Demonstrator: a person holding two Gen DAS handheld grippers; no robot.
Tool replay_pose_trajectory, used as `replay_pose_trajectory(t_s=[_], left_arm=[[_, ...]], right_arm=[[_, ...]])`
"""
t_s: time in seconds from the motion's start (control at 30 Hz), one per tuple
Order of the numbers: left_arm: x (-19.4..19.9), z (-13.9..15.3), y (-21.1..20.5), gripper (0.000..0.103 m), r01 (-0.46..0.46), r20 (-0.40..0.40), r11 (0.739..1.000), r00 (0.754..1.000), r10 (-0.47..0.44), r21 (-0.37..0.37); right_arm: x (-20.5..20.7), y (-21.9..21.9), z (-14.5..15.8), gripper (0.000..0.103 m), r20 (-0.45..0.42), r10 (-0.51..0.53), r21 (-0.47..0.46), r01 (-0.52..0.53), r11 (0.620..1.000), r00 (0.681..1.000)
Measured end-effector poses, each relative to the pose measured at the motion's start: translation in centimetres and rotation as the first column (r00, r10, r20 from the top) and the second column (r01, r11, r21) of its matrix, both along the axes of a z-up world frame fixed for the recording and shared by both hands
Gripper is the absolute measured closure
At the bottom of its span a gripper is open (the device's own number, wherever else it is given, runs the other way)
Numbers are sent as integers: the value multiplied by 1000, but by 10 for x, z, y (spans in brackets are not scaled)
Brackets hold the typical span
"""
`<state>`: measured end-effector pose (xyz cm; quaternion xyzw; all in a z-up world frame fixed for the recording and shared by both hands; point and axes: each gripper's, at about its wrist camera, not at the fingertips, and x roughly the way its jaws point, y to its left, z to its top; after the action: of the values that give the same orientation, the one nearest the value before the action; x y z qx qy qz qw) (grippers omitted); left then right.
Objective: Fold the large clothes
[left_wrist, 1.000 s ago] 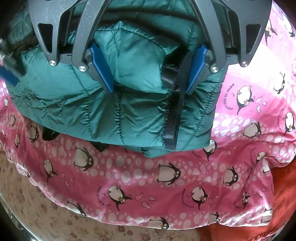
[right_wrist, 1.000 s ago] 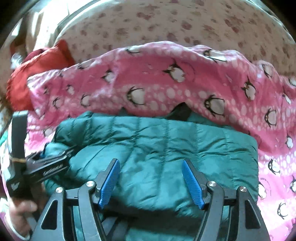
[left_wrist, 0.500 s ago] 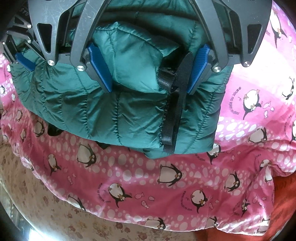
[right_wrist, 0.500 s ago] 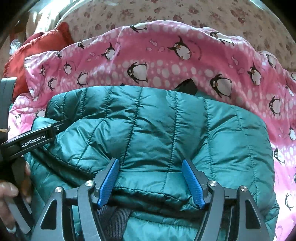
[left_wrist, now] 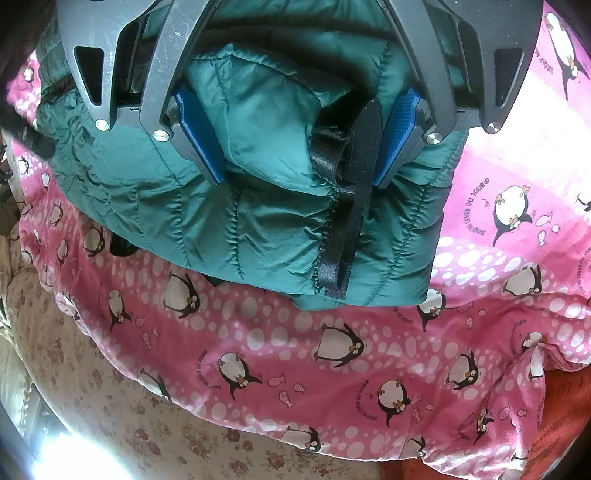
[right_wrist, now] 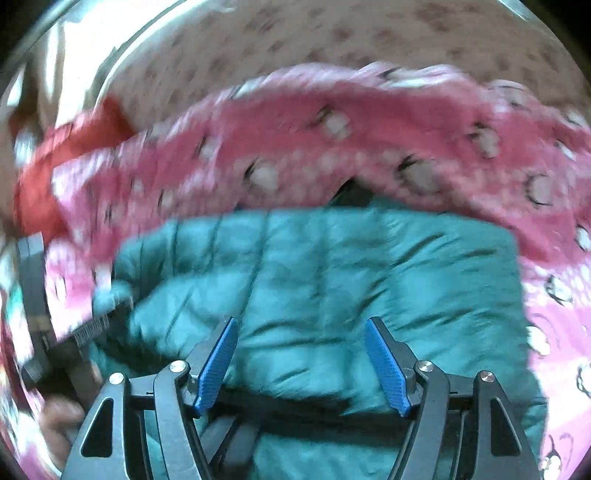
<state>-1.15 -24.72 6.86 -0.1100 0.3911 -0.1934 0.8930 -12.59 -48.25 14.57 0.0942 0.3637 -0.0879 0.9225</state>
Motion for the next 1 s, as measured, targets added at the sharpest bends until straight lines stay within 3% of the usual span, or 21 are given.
replay_pose_trajectory(t_s=[0.17, 0.23, 0.33, 0.43, 0.6, 0.83, 0.93, 1.0], left_arm=[[0, 0, 1, 22, 1, 3, 1000, 1000, -1, -1], [-1, 1, -1, 19, 5, 5, 1000, 1000, -5, 8], [-1, 1, -5, 16, 12, 11, 1000, 1000, -12, 24], [-1, 1, -8, 16, 14, 12, 999, 1000, -15, 33], [-1, 0, -8, 16, 15, 12, 999, 1000, -15, 34], [-1, 0, -8, 16, 15, 13, 999, 1000, -15, 36], [-1, 0, -8, 16, 15, 13, 999, 1000, -15, 35], [-1, 0, -8, 16, 15, 13, 999, 1000, -16, 35]], right_arm=[[9, -52, -4, 28, -33, -151, -70, 149, 986, 988], [9, -69, -12, 36, -43, -201, -95, 196, 976, 979], [11, -87, -31, 36, -86, -241, -67, 236, 969, 967], [12, -97, -45, 35, -114, -252, -3, 253, 967, 961], [5, -101, -32, 35, -131, -247, 10, 251, 968, 960], [-41, -87, 6, 35, -18, -213, 26, 214, 977, 977], [-42, -79, -3, 35, -30, -189, 19, 190, 982, 981], [-32, -75, -22, 35, -83, -185, -16, 185, 983, 979]])
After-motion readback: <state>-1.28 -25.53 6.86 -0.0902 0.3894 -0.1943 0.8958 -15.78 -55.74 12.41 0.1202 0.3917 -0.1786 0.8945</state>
